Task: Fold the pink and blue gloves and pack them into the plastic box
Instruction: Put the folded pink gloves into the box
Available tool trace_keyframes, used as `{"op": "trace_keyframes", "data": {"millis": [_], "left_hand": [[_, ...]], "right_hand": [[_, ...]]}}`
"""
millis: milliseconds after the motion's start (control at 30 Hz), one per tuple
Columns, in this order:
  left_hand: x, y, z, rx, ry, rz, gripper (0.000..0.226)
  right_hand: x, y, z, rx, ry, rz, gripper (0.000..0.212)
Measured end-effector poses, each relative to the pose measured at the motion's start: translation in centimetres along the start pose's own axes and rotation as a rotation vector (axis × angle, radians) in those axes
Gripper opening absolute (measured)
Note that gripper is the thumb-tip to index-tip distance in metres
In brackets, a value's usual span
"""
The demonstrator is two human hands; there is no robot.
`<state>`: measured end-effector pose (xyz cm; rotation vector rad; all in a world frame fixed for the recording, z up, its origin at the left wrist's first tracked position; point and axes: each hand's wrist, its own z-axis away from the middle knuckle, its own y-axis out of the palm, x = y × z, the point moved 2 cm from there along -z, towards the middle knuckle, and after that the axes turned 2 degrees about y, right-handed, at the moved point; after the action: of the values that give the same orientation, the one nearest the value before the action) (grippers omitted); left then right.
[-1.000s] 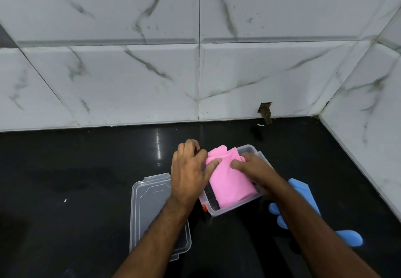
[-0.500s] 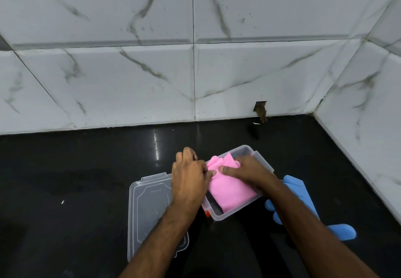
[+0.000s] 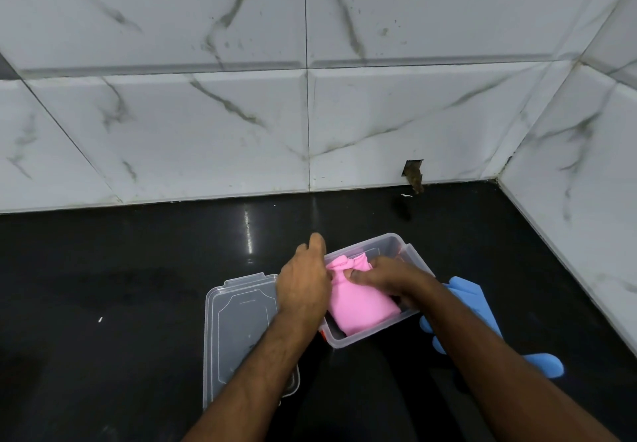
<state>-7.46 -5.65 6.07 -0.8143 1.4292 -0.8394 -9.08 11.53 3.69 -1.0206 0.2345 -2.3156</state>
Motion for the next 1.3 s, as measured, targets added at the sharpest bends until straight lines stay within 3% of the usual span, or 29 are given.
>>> {"op": "trace_keyframes", "data": {"millis": [267, 333, 467, 567, 733, 967, 1100, 1200, 1300], "left_hand": [[1.1, 0.9, -0.7, 0.041, 0.074, -0.120, 0.033], [0.8, 1.2, -1.3, 0.042, 0.068, -0.222, 0.031], [0.5, 1.8, -2.0, 0.082, 0.054, -0.264, 0.025], [0.6, 2.1, -2.4, 0.103, 0.051, -0.227, 0.024], [0.6, 2.3, -2.5, 0.072, 0.148, -0.215, 0.025], [0.1, 2.4, -1.7, 0.002, 0.317, -0.241, 0.027], [0.1, 2.0, -1.5, 0.083, 0.426, -0.227, 0.050], [0.2, 2.2, -2.0, 0.135, 0.370, -0.263, 0.036], [0.1, 2.4, -2.1, 0.124, 0.349, -0.246, 0.027]], "right_hand": [[-0.1, 1.4, 0.1, 0.082, 0.028, -0.075, 0.050], [0.2, 1.7, 0.2, 0.050, 0.008, 0.061, 0.054], [-0.2, 2.3, 0.5, -0.306, -0.071, 0.646, 0.073], [-1.0, 2.7, 1.6, -0.463, -0.137, 0.653, 0.078], [-1.2, 1.5, 2.5, -0.233, -0.195, 0.626, 0.054], [-0.2, 1.3, 0.1, -0.239, -0.105, 0.831, 0.066], [-0.3, 1.3, 0.1, -0.214, -0.127, 0.794, 0.062], [-0.9, 0.8, 1.4, -0.125, -0.132, 0.710, 0.050], [-1.0, 0.8, 2.6, -0.037, -0.104, 0.725, 0.065]]}}
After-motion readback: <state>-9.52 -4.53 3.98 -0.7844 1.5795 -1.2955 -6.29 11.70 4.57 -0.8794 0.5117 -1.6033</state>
